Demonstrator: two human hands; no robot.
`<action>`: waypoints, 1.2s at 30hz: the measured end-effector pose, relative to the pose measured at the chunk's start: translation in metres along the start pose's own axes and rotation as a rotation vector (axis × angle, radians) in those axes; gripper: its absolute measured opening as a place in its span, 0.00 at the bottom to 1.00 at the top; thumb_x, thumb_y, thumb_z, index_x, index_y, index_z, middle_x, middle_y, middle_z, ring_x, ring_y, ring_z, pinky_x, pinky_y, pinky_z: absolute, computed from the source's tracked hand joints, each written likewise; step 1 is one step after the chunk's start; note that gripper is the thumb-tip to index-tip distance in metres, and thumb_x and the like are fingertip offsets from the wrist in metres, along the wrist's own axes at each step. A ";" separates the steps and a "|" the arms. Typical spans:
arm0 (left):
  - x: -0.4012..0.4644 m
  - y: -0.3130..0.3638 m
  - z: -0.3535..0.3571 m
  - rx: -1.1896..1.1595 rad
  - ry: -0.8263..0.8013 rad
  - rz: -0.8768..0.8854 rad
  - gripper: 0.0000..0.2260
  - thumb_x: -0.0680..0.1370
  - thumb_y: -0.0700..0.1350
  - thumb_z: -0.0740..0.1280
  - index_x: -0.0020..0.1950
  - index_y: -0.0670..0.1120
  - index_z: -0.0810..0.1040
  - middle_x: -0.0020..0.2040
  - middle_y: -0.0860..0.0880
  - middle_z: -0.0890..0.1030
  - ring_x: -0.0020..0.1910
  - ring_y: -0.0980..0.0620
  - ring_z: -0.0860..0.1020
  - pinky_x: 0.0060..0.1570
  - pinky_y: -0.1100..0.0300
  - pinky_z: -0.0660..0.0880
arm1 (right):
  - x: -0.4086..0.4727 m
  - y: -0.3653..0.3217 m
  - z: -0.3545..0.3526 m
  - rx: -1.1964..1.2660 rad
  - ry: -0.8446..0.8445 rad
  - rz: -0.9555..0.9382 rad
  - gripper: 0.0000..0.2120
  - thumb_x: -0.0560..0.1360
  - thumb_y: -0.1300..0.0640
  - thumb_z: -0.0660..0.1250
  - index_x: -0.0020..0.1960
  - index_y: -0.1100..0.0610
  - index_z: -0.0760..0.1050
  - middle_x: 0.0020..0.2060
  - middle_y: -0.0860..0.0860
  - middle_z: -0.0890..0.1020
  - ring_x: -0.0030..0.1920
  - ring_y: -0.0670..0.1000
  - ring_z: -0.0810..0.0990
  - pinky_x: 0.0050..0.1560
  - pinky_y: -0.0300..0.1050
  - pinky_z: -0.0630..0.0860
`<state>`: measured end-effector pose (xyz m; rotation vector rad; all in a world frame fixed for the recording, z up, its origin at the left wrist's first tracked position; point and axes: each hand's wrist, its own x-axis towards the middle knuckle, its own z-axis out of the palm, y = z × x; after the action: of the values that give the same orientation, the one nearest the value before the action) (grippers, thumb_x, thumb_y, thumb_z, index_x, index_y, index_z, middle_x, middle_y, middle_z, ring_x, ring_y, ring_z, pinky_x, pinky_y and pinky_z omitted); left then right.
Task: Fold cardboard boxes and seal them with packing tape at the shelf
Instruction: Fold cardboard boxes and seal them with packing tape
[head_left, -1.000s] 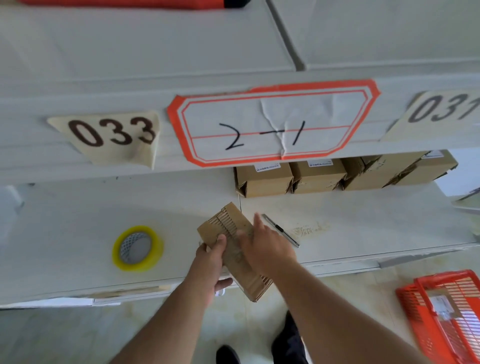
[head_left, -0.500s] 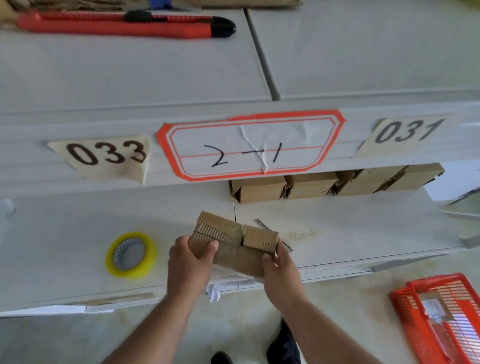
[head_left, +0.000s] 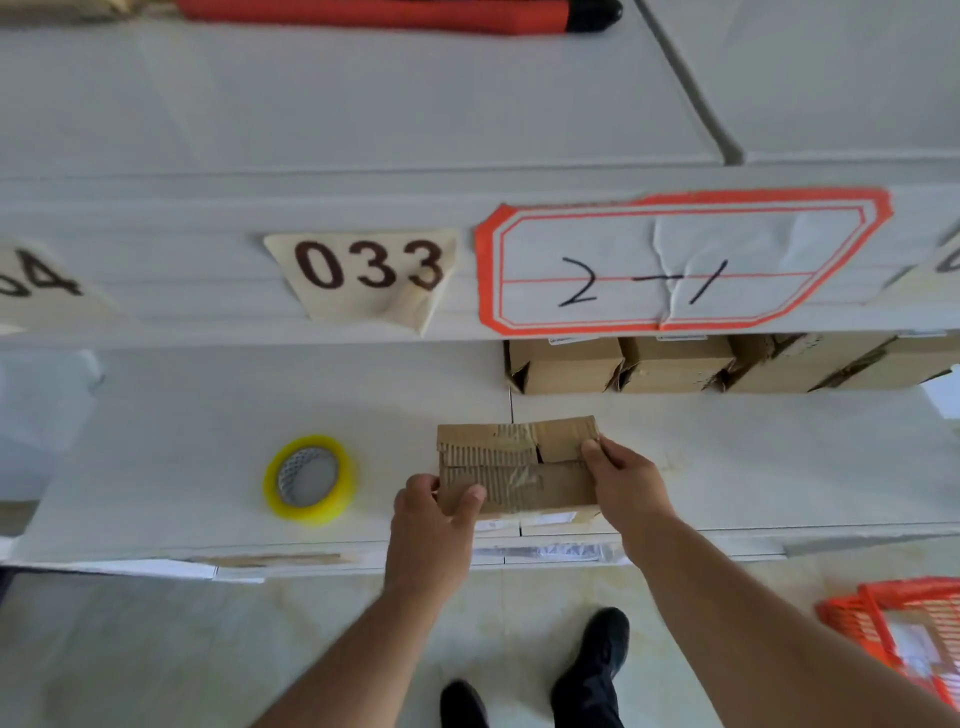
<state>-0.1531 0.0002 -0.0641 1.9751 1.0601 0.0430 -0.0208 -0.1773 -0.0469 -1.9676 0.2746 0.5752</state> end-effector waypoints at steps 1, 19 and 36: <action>0.001 -0.001 -0.001 -0.004 -0.009 0.002 0.22 0.77 0.61 0.71 0.61 0.47 0.73 0.57 0.46 0.76 0.51 0.45 0.79 0.54 0.48 0.79 | 0.000 0.000 0.000 -0.022 -0.007 -0.014 0.14 0.85 0.48 0.63 0.61 0.53 0.83 0.45 0.46 0.83 0.44 0.47 0.79 0.45 0.45 0.76; 0.007 0.017 -0.003 0.277 -0.027 0.122 0.34 0.81 0.62 0.64 0.81 0.49 0.58 0.68 0.45 0.72 0.65 0.42 0.74 0.58 0.47 0.75 | 0.000 0.005 0.017 -0.470 0.040 -0.158 0.25 0.84 0.40 0.57 0.80 0.43 0.59 0.62 0.48 0.80 0.57 0.55 0.81 0.54 0.56 0.82; 0.040 0.045 0.007 0.333 -0.089 0.248 0.34 0.76 0.62 0.72 0.78 0.54 0.64 0.78 0.51 0.62 0.72 0.41 0.67 0.65 0.46 0.73 | 0.007 -0.001 0.009 -0.268 -0.055 -0.143 0.24 0.83 0.46 0.63 0.78 0.43 0.61 0.58 0.46 0.80 0.52 0.50 0.81 0.50 0.52 0.82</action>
<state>-0.0947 0.0117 -0.0507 2.3781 0.7977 -0.0924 -0.0172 -0.1682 -0.0527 -2.2036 0.0212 0.5964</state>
